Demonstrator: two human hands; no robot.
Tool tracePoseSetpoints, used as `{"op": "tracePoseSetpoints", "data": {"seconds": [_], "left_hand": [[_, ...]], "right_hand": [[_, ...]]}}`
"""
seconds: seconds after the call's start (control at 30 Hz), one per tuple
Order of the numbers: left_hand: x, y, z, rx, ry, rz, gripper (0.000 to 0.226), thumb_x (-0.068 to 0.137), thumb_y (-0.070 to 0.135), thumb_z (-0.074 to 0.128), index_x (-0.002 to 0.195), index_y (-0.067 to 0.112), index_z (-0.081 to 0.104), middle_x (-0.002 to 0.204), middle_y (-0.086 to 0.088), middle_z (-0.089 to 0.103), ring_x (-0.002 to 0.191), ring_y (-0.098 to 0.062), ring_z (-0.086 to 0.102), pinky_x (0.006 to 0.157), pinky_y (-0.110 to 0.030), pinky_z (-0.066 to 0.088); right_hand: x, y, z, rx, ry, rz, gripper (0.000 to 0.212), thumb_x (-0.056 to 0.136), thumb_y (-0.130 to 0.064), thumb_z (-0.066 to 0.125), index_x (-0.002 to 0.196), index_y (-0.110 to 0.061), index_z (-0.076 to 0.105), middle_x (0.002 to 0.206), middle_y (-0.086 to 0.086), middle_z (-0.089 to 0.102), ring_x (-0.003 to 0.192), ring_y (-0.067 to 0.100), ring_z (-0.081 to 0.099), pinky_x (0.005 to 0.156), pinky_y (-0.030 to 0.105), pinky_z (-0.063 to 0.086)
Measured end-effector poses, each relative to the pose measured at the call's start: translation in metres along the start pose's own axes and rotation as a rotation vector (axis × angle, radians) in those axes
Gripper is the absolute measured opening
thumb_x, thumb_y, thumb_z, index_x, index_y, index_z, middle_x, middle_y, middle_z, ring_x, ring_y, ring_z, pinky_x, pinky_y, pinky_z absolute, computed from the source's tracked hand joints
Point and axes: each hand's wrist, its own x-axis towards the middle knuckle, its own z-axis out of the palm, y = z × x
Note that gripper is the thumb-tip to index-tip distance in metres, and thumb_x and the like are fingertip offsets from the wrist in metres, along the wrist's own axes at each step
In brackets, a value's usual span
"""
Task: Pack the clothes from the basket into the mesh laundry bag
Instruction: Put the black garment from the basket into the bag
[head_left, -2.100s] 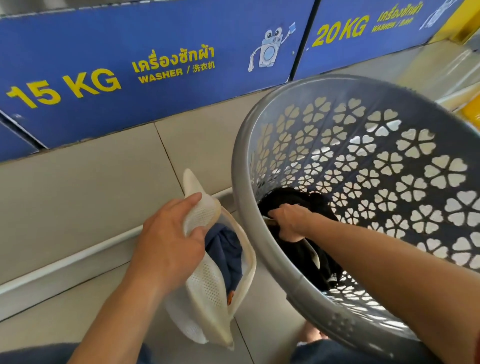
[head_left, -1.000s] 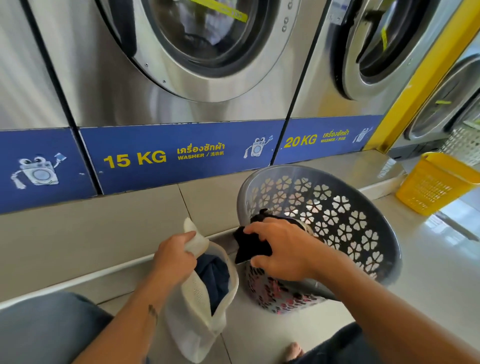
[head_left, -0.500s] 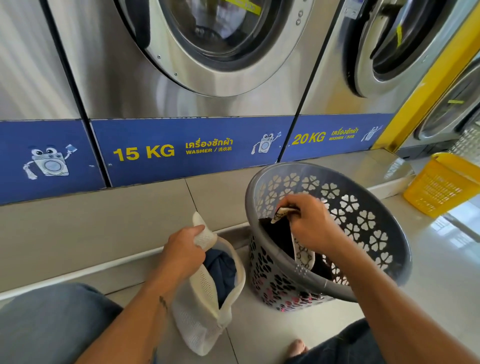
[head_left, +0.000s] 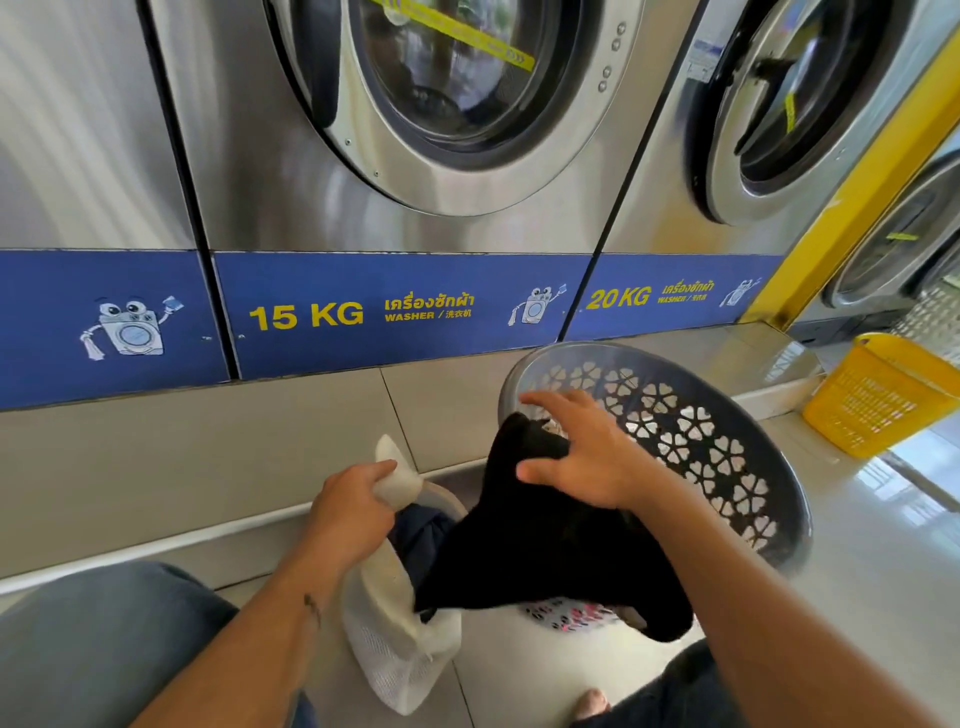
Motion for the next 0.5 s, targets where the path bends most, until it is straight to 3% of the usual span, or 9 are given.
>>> {"op": "tracePoseSetpoints", "data": {"seconds": [0.03,0.1,0.23,0.37,0.5], "left_hand": [[-0.002,-0.001,-0.001,0.008,-0.001,0.000,0.065,0.082,0.001,0.057,0.139,0.030,0.053,0.140,-0.010,0.052,0.118,-0.032,0.055,0.093,-0.037,0.048],[-0.003,-0.002,-0.002,0.022,0.008,0.012,0.064,0.083,0.002,0.056,0.139,0.032,0.052,0.141,-0.010,0.051,0.117,-0.032,0.055,0.092,-0.039,0.050],[-0.002,-0.002,-0.003,0.025,0.005,0.026,0.064,0.083,0.003,0.054,0.140,0.033,0.052,0.142,-0.009,0.050,0.119,-0.032,0.054,0.093,-0.041,0.050],[-0.001,-0.003,-0.002,0.014,-0.003,0.025,0.065,0.082,0.004,0.055,0.139,0.034,0.051,0.142,-0.009,0.050,0.116,-0.033,0.055,0.091,-0.042,0.052],[0.000,-0.004,0.000,0.014,0.005,0.016,0.066,0.083,0.002,0.057,0.140,0.034,0.051,0.141,-0.008,0.051,0.113,-0.032,0.056,0.088,-0.042,0.053]], "right_hand": [[0.004,0.013,0.009,-0.005,-0.064,0.090,0.088,0.075,-0.048,0.079,0.151,-0.039,0.037,0.152,0.005,0.041,0.139,0.028,0.043,0.117,0.043,0.033],[0.005,0.028,0.030,0.091,-0.169,0.202,0.086,0.080,-0.047,0.077,0.154,-0.032,0.034,0.152,0.005,0.044,0.138,0.027,0.045,0.116,0.038,0.034],[0.008,0.031,0.050,-0.006,-0.053,0.119,0.071,0.083,-0.042,0.073,0.142,-0.017,0.040,0.135,0.010,0.056,0.126,0.030,0.052,0.101,0.036,0.041],[0.001,0.028,0.046,-0.111,0.059,0.059,0.047,0.082,-0.041,0.069,0.115,-0.020,0.043,0.106,-0.001,0.053,0.105,0.029,0.057,0.085,0.039,0.044],[-0.009,0.022,0.032,-0.186,0.153,-0.015,0.025,0.082,-0.031,0.062,0.101,-0.020,0.049,0.097,0.000,0.061,0.088,0.027,0.062,0.075,0.042,0.051]]}}
